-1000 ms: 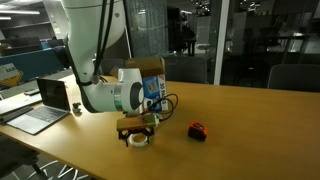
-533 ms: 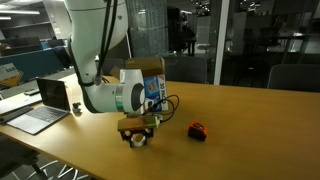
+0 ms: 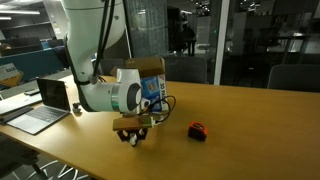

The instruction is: Put the rope in the blue box

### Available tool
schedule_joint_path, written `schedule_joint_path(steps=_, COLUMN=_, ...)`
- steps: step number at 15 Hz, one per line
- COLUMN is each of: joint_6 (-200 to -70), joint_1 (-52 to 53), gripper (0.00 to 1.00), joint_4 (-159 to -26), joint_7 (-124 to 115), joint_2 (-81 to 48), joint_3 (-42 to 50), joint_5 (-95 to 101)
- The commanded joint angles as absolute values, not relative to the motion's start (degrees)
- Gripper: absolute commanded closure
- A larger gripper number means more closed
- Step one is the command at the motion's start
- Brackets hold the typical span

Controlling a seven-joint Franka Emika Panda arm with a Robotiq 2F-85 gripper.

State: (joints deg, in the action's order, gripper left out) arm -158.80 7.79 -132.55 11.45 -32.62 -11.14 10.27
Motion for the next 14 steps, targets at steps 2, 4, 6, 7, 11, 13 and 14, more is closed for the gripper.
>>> schedule_joint_path(steps=2, joint_6=-156.5, joint_1=5.5, gripper=0.86, joint_4=-133.7, joint_7=12.6, joint_2=-29.3, joint_3=-11.6, joint_5=8.0)
schedule_joint_path(steps=4, joint_6=-154.3, joint_1=4.9, gripper=0.85, joint_4=-135.6, joint_7=11.7, joint_2=-24.7, joint_3=-10.6, joint_5=8.2)
schedule_joint_path(steps=6, joint_6=-151.2, joint_1=4.4, gripper=0.86, joint_4=-137.9, joint_7=10.4, joint_2=-18.4, joint_3=-9.2, joint_5=8.3)
schedule_joint_path(steps=7, joint_6=-149.4, joint_1=4.3, gripper=0.86, joint_4=-138.6, joint_7=9.8, joint_2=-15.9, joint_3=-8.5, joint_5=8.5)
schedule_joint_path(steps=11, joint_6=-141.4, joint_1=4.9, gripper=0.86, joint_4=-141.1, joint_7=5.0, joint_2=-3.3, joint_3=-4.7, joint_5=11.6)
schedule_joint_path(steps=13, joint_6=-137.0, joint_1=4.6, gripper=0.85, joint_4=-140.0, joint_7=2.3, joint_2=2.4, joint_3=-3.7, joint_5=14.6)
schedule_joint_path(steps=14, joint_6=-134.8, joint_1=4.3, gripper=0.86, joint_4=-138.8, joint_7=1.2, joint_2=4.7, joint_3=-3.7, joint_5=15.7)
